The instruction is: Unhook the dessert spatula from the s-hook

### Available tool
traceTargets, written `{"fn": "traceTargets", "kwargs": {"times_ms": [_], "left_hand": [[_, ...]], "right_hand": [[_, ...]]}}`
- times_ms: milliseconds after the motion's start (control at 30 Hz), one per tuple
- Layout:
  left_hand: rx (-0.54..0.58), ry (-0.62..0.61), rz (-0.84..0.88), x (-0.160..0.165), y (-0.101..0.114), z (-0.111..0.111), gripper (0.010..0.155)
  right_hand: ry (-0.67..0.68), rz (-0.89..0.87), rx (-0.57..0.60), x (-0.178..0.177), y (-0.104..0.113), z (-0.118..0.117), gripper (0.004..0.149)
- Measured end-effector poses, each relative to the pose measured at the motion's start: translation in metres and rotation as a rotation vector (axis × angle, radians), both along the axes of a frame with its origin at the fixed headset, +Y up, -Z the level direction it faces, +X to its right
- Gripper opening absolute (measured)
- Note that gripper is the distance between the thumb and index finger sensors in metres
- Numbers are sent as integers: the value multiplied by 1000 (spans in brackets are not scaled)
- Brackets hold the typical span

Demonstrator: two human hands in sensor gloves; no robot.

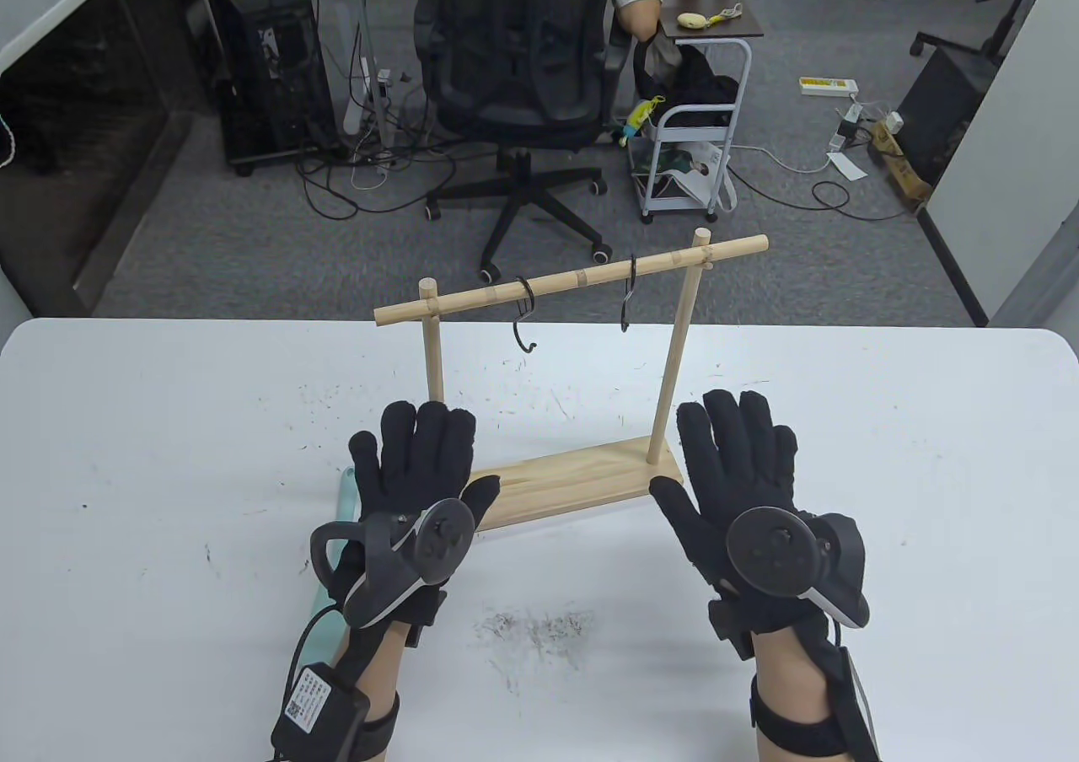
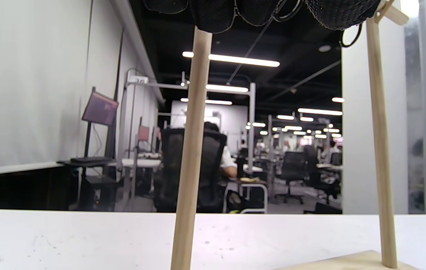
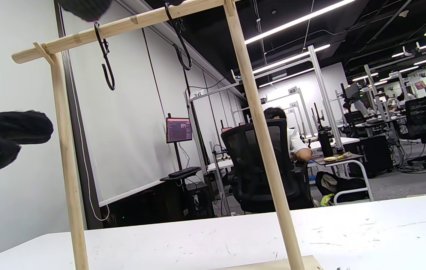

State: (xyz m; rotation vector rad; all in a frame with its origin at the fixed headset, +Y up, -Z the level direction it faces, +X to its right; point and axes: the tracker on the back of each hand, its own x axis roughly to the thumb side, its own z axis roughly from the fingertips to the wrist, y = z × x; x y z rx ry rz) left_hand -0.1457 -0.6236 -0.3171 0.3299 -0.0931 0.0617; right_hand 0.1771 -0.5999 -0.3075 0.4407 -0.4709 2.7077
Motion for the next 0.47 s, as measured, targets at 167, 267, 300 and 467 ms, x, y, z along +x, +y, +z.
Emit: {"fn": "traceTargets", "kwargs": {"times_ms": [167,267,300,467], "left_hand": [[-2,-1,3,0,0,0,76],[-2,-1,5,0,0,0,77],[-2,-2,5,-1,0,0,76],[-8,1,5,-1,-1,-2,77]], "right_hand": [[4,6,-4,-1,0,0,75],[4,8,-8,-1,-1,-1,75],[5,9,-10,-2,-1,-1,75],[10,9,-18,-3,-1,-2,75]]}}
